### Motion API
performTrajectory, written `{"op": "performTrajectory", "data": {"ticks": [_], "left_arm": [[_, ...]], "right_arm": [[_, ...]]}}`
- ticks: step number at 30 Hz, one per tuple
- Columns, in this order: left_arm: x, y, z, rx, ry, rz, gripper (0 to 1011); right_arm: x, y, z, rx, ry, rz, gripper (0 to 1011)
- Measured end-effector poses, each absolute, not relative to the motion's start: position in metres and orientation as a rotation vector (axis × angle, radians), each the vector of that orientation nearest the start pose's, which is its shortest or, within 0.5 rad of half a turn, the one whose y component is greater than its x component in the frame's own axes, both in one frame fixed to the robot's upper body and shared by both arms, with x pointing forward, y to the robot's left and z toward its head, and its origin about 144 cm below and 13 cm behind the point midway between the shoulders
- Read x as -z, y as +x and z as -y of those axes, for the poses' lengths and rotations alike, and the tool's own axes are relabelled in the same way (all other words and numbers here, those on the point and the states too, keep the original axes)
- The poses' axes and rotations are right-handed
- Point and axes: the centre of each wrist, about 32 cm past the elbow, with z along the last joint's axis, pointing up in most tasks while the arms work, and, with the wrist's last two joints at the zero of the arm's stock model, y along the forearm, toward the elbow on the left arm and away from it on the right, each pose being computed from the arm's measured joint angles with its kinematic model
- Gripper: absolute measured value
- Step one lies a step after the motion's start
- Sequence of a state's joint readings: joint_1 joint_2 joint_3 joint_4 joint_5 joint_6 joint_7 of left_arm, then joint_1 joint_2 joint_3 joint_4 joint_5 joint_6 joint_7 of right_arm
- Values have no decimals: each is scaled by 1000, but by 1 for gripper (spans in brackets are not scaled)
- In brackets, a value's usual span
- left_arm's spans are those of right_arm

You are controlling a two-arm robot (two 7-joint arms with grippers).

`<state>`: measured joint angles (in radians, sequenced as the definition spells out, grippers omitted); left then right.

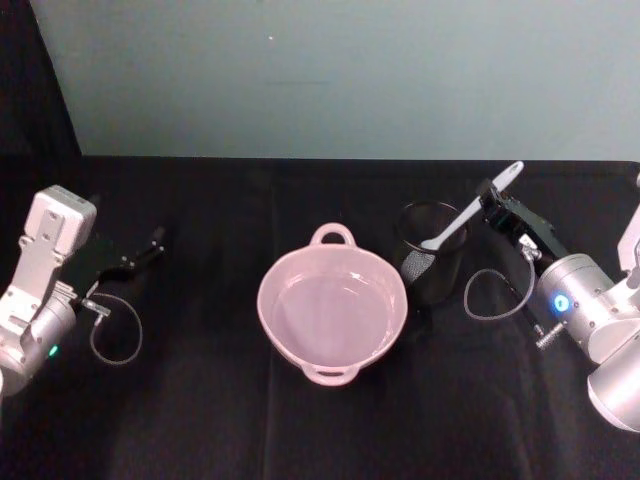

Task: Use the one hand to pick up the spoon and stir the clear water in the bowl.

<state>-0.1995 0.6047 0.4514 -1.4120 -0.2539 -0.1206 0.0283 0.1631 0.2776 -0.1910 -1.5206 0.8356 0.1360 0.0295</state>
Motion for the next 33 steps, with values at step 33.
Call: {"op": "performTrajectory", "data": {"ticks": [33], "left_arm": [[-1140, 489, -310, -1248, 304, 285, 1011]], "right_arm": [[-1251, 491, 279, 1081, 21, -30, 111]]}}
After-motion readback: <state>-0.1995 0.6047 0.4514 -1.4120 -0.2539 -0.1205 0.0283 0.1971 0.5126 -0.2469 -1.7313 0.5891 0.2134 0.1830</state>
